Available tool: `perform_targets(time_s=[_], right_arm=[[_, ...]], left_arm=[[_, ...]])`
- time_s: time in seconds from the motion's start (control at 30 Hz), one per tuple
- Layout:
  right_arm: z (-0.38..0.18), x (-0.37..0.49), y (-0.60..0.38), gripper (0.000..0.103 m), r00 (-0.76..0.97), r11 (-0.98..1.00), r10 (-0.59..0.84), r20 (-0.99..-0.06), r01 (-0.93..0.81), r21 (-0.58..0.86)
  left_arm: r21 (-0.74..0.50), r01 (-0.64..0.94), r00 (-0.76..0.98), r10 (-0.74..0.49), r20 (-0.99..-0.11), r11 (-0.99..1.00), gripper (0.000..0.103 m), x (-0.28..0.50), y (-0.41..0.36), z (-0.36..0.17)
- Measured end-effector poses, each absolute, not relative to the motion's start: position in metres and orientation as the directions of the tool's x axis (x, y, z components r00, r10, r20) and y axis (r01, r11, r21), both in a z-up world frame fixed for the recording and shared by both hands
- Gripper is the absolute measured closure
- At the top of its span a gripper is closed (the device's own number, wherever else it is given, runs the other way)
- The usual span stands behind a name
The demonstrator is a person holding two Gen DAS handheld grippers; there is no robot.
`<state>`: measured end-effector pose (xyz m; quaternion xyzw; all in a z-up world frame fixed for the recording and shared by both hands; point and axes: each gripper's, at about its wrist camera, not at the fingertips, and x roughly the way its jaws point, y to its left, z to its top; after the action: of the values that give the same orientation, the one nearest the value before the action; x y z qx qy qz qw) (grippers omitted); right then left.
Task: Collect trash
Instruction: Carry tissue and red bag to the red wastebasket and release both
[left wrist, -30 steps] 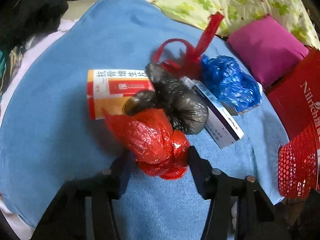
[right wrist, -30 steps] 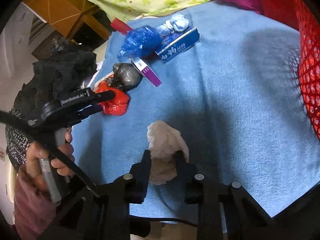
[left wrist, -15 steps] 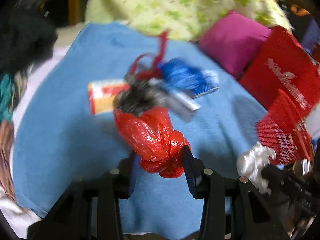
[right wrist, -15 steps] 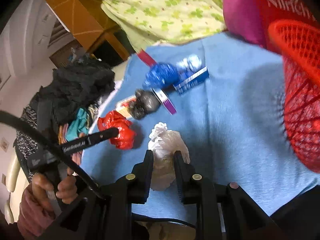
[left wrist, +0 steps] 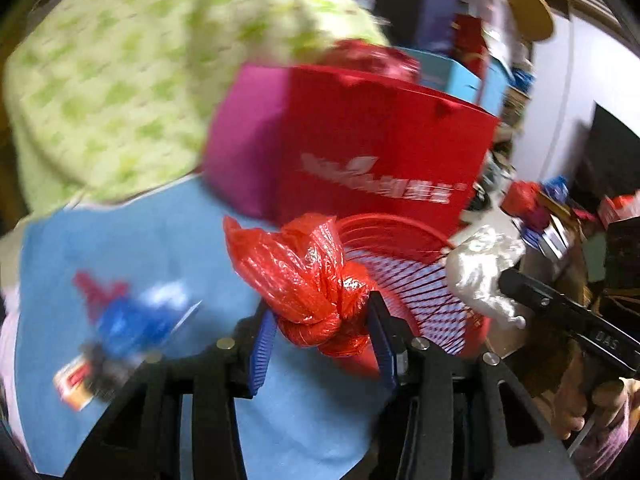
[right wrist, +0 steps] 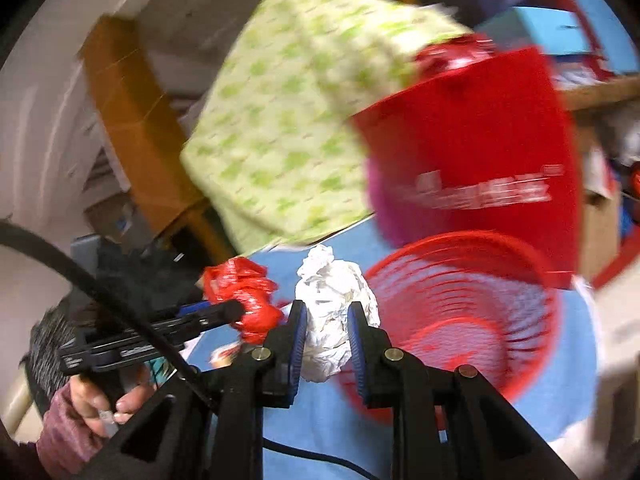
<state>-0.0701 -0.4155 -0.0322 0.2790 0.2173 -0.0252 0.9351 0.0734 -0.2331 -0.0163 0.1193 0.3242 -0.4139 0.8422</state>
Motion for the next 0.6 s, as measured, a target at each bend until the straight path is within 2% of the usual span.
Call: perform_targets(time_s=[0.07,0.2,0.23,0.27,0.37,0.6], right_arm=[[-0.039,-0.076,-0.432,0.08,0.898,0.829,0.048,-0.436,0.208,0.52],[-0.064,-0.071,-0.456,0.079,0.877,0.777,0.054,-0.477,0.263,0.572],[-0.068,-0.069,-0.461,0.078,0.873,0.767,0.062,-0.483,0.268,0.583],[-0.072,-0.068,-0.465,0.072,0.868,0.759,0.062,-0.492,0.279,0.589],[-0.081,-0.063,-0.47,0.031,0.88,0.735,0.058,-0.472,0.282,0.616],[-0.049,-0.07,-0.434,0.031,0.918,0.829,0.048,-0.393,0.183,0.528]], left_arm=[[-0.06,0.795,0.42,-0.62,-0.663,0.603,0.054,0.071,-0.264,-0.021],[-0.009,0.808,0.426,-0.594,-0.683,0.589,0.039,0.069,-0.299,-0.031],[0.002,0.808,0.431,-0.589,-0.683,0.589,0.038,0.068,-0.303,-0.034],[0.012,0.807,0.437,-0.584,-0.684,0.59,0.037,0.068,-0.304,-0.035],[0.022,0.795,0.456,-0.574,-0.68,0.606,0.036,0.07,-0.288,-0.034],[0.046,0.679,0.597,-0.514,-0.616,0.733,0.033,0.092,-0.198,-0.027]])
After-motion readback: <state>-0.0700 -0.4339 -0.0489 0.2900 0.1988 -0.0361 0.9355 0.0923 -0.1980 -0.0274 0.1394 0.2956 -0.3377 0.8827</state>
